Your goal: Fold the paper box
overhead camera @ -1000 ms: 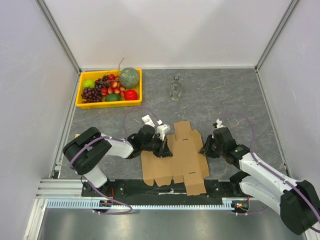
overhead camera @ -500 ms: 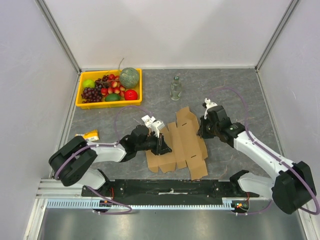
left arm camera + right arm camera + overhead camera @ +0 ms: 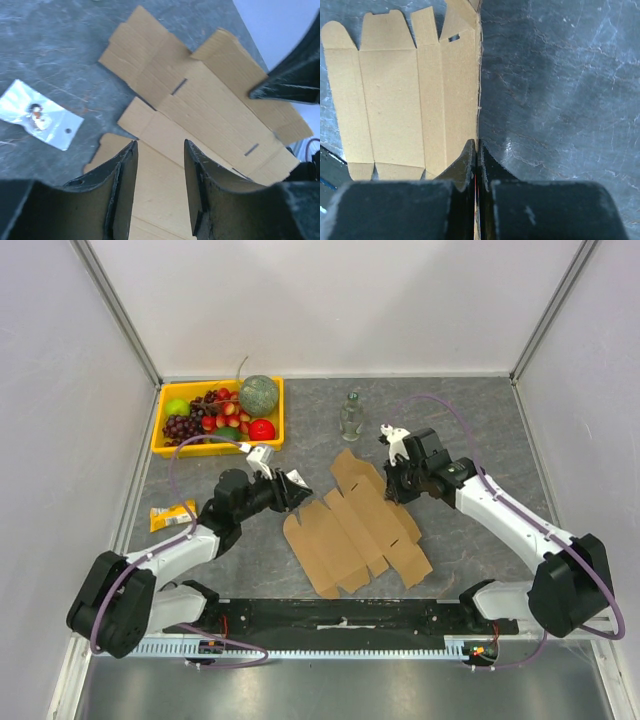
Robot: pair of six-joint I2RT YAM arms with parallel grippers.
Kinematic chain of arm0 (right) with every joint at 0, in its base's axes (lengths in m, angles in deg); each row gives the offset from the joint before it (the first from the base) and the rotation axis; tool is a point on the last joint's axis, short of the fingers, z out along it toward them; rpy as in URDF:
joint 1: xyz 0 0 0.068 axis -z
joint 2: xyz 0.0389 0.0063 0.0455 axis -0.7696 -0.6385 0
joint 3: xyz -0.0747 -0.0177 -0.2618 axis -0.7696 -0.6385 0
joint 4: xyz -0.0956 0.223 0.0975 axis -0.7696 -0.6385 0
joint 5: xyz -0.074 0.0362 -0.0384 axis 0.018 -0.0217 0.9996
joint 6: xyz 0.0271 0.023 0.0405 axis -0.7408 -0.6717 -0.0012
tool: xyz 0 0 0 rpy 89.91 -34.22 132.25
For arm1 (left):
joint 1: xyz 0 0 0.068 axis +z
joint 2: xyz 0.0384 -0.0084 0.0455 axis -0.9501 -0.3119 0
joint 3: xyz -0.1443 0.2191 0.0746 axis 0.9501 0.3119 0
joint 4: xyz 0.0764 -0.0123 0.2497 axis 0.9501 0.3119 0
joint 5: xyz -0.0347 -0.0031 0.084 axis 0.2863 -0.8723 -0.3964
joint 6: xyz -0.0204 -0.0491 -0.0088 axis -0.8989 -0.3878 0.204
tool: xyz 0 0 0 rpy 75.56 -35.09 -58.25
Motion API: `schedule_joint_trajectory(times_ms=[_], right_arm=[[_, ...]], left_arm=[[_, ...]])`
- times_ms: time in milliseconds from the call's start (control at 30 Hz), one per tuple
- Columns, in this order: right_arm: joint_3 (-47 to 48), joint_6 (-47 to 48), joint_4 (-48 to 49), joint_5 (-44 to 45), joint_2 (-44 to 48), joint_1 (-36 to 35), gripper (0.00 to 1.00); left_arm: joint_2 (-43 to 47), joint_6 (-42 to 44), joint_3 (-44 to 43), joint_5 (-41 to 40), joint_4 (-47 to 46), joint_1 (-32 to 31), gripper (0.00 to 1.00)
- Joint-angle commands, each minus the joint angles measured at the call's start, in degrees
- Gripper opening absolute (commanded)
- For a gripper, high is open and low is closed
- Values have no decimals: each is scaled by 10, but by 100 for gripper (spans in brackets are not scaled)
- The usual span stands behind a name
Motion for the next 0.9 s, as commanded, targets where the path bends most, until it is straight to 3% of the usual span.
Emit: schedule_joint_trajectory(times_ms=[0,433,667,867], right_arm=[[44,43,-24,-26,-9,-5,0],[18,78,-11,158,21,-85,0],[-54,159,72,195,91,-126,0],[-72,160,112,177,119,-127,0]], left_arm=[[-21,0,-1,50,-3,47,48],[-133,-8,-84,59,-57,92,50],[-196,5,-146,70,-56,105,50],[-248,1,-173,110,-74,108,44]])
